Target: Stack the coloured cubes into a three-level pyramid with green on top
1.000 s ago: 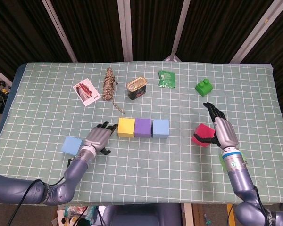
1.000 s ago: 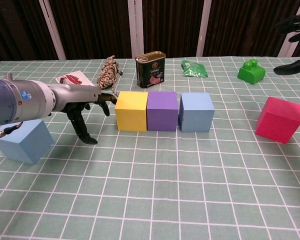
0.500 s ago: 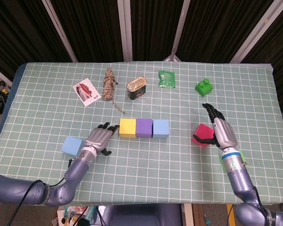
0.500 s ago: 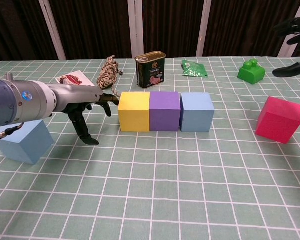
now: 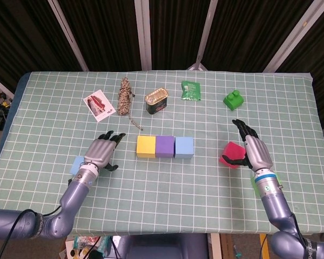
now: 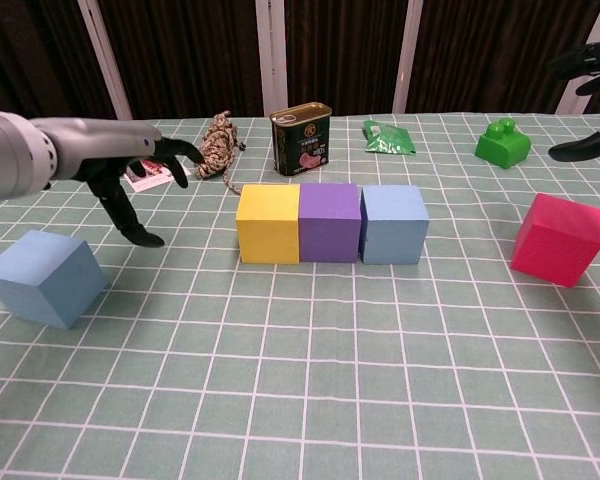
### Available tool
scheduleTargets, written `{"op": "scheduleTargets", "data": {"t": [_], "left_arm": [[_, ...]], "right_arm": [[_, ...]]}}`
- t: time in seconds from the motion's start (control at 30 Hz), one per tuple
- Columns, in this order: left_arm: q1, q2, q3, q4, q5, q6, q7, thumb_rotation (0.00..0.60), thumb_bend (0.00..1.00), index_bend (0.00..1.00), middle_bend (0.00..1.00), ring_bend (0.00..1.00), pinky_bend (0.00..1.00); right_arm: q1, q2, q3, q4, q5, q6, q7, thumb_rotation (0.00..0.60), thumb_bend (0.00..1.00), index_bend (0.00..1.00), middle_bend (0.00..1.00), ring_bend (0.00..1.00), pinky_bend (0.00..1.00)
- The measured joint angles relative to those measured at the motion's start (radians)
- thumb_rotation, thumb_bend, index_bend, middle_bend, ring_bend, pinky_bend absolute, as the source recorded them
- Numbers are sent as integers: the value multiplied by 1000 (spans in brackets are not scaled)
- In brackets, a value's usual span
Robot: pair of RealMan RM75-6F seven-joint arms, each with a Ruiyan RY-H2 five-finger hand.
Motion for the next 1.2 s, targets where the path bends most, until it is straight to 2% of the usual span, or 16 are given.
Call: {"op": "scheduleTargets", "data": {"t": [0.13,0.33,0.7,1.0,1.2], "left_arm": [[39,38,-2,-39,82,69,-31,600,136,36,102,31,119],[127,84,12,-106,230,217,-71,600,130,30,72,25,103],[340,134,111,-180,491,438,-156,600,103,9,51,0,56],[476,171,180,-145,645,493,-256,600,100,0,43,0,54],[508,209,169,-136,667,476,-280,600,100,0,43,0,54]], "right_arm": [[1,11,-1,2,-3,-5,-2,600,251,0,0,0,0],[-2,38,-14,-8,-14,-15,-16,600,251,0,0,0,0],[-36,96,-85,0,-56,-42,-44,600,245,0,0,0,0],[-23,50,-120,57,-18,-45,-127,600,234,0,0,0,0],[-2,2,-138,120,30,-52,-192,600,234,0,0,0,0]]}}
